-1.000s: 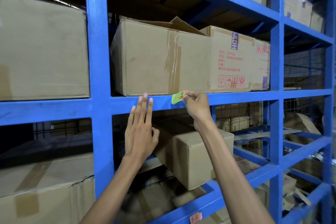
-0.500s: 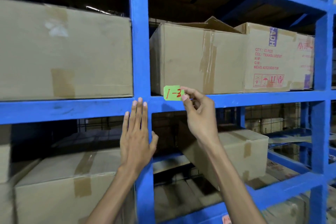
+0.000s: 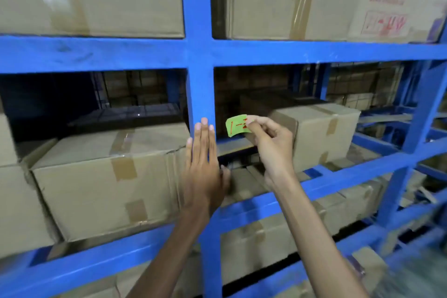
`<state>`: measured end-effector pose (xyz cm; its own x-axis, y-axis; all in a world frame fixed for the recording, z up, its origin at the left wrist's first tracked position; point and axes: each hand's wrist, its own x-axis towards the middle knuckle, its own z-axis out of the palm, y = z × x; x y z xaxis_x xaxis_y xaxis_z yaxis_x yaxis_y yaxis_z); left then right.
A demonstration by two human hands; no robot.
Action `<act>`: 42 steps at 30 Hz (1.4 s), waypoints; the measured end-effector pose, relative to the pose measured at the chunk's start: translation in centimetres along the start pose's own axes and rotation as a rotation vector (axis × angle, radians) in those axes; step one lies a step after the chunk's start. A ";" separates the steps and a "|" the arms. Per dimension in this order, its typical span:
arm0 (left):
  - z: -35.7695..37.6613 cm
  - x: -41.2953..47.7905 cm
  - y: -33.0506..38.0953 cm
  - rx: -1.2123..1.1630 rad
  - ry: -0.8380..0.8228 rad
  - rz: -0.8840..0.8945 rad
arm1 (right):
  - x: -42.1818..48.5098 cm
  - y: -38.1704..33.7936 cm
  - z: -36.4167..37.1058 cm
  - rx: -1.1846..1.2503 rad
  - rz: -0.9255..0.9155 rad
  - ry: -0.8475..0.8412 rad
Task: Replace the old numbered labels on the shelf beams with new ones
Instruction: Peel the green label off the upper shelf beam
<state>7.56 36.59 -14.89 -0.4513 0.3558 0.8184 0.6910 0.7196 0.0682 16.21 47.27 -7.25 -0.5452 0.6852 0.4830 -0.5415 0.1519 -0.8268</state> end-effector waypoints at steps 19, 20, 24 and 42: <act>16.1 -27.6 0.5 -0.051 -0.422 -0.140 | -17.6 26.9 -13.1 -0.318 0.433 0.020; 17.0 -29.1 0.5 -0.038 -0.450 -0.150 | -18.6 28.4 -14.0 -0.330 0.462 0.023; 21.2 -35.0 0.8 -0.016 -0.528 -0.179 | -22.2 34.2 -17.8 -0.370 0.559 0.047; 37.0 -59.8 1.6 -0.100 -0.849 -0.360 | -37.0 60.8 -39.2 -0.895 1.199 0.197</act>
<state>14.74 38.52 -84.86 -0.8830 0.4668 0.0487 0.4567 0.8306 0.3186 28.53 59.08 -86.66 -0.2374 0.7857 -0.5712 0.7460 -0.2292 -0.6253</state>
